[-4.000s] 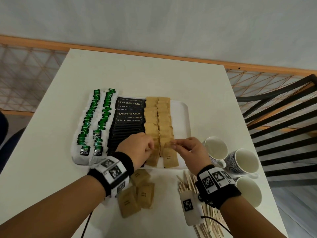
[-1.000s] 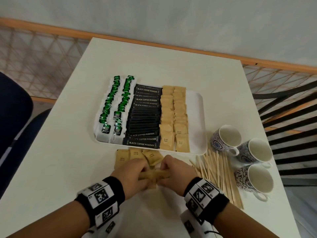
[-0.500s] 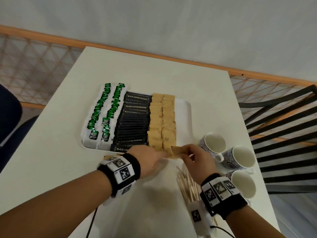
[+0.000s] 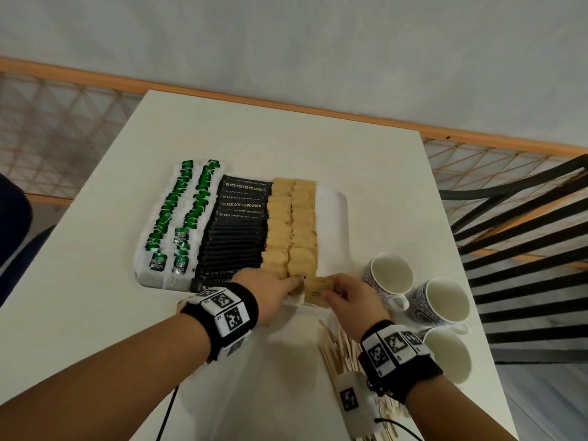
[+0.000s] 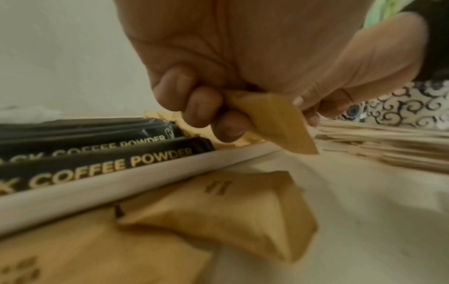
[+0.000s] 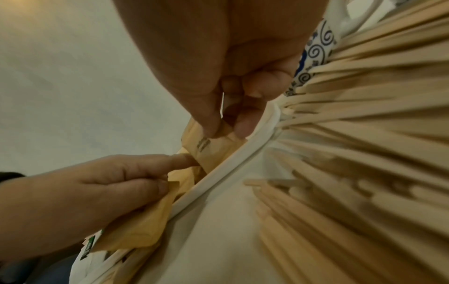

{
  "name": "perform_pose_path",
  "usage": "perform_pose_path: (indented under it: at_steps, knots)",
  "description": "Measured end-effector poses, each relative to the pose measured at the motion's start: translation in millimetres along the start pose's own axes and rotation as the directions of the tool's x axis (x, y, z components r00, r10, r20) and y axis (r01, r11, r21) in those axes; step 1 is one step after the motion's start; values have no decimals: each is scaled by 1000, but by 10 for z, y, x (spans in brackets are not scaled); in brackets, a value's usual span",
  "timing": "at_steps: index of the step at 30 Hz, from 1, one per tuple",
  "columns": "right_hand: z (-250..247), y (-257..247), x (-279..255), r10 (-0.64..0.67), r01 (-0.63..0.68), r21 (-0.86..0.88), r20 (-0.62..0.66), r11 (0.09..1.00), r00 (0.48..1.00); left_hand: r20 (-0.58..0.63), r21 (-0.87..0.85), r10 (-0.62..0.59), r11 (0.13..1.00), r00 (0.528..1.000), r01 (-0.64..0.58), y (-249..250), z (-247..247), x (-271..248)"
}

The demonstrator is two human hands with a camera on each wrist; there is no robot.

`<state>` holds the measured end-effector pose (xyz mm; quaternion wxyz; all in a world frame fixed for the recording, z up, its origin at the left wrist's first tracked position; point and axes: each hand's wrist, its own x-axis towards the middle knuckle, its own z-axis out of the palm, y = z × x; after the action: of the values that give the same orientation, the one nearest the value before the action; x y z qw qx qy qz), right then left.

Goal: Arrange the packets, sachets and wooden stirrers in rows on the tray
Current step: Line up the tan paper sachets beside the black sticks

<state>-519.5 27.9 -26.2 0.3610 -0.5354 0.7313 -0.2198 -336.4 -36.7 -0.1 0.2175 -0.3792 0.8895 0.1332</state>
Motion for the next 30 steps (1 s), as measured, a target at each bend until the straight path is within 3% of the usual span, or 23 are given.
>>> perform_pose_path:
  at_steps: [5, 11, 15, 30]
  knots:
    - [37, -48, 114, 32, -33, 20, 32, 999, 999, -108, -175, -2, 984, 994, -17, -81, -20, -5]
    - [122, -66, 289, 87, -89, 34, 63, 995, 994, -113, -412, -89, 911, 990, 35, -207, 23, -4]
    - [132, -78, 311, 78, -78, 29, 17, 996, 997, -122, -520, -154, 851, 980, 69, -182, 68, -34]
    - [133, -52, 340, 74, -72, 116, -13, 991, 997, -48, -663, -184, 741, 982, 106, -143, 69, -9]
